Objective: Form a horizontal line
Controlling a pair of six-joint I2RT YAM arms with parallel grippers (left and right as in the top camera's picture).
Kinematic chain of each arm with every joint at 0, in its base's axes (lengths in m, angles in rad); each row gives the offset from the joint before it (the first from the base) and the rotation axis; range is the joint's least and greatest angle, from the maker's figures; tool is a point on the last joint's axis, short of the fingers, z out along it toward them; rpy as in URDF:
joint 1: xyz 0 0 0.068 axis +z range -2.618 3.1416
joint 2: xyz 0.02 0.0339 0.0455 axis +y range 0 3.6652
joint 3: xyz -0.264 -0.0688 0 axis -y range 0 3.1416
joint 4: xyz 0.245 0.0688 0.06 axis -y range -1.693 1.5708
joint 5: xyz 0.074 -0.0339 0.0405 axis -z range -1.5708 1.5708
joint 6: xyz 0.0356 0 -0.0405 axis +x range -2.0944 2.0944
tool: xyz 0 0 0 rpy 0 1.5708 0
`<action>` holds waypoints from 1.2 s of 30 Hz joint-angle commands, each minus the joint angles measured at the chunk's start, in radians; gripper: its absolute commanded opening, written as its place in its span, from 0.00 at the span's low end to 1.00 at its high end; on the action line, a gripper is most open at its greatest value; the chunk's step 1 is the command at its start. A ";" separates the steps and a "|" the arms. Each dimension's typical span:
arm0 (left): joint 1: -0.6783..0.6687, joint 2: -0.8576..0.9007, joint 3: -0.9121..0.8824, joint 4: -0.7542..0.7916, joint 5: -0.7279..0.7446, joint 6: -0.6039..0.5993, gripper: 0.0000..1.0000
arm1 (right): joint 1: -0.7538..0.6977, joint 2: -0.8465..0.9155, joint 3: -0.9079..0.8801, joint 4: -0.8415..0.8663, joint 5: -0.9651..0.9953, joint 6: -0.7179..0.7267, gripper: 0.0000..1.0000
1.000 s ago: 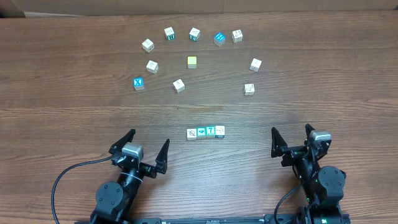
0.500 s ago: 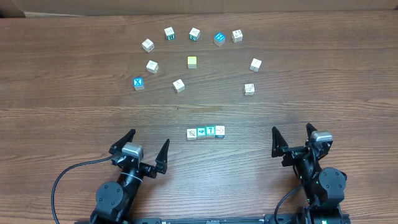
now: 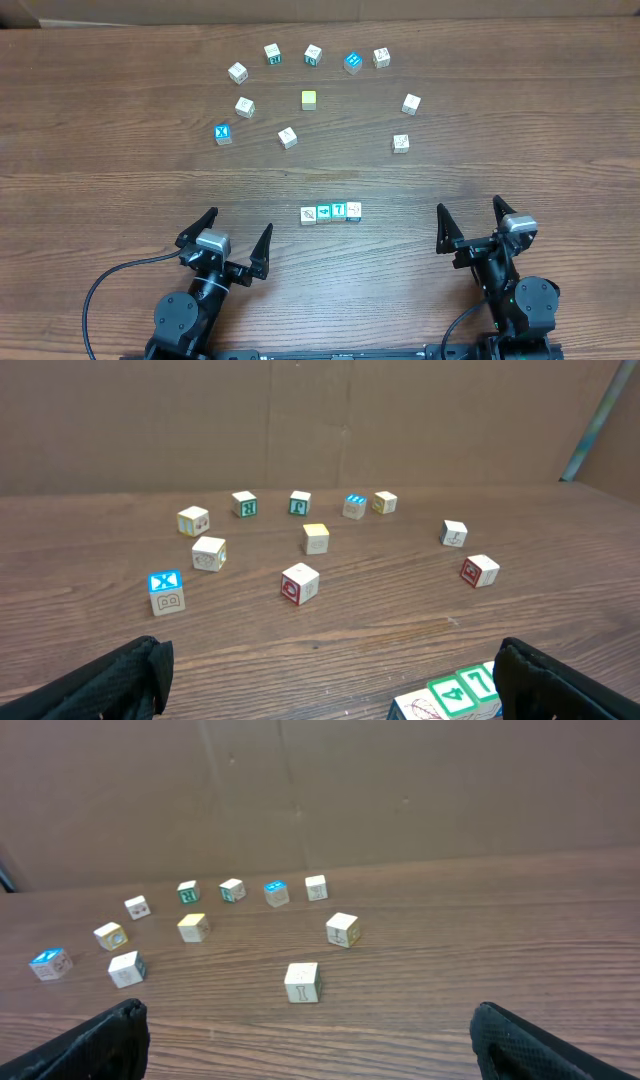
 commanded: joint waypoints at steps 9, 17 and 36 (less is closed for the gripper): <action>0.005 -0.011 -0.004 -0.002 -0.002 0.022 1.00 | 0.012 -0.020 -0.010 0.000 0.009 0.002 1.00; 0.005 -0.011 -0.004 -0.002 -0.002 0.022 0.99 | 0.012 -0.063 -0.010 0.000 0.008 0.002 1.00; 0.005 -0.011 -0.004 -0.002 -0.002 0.022 1.00 | 0.012 -0.063 -0.010 0.002 0.008 0.002 1.00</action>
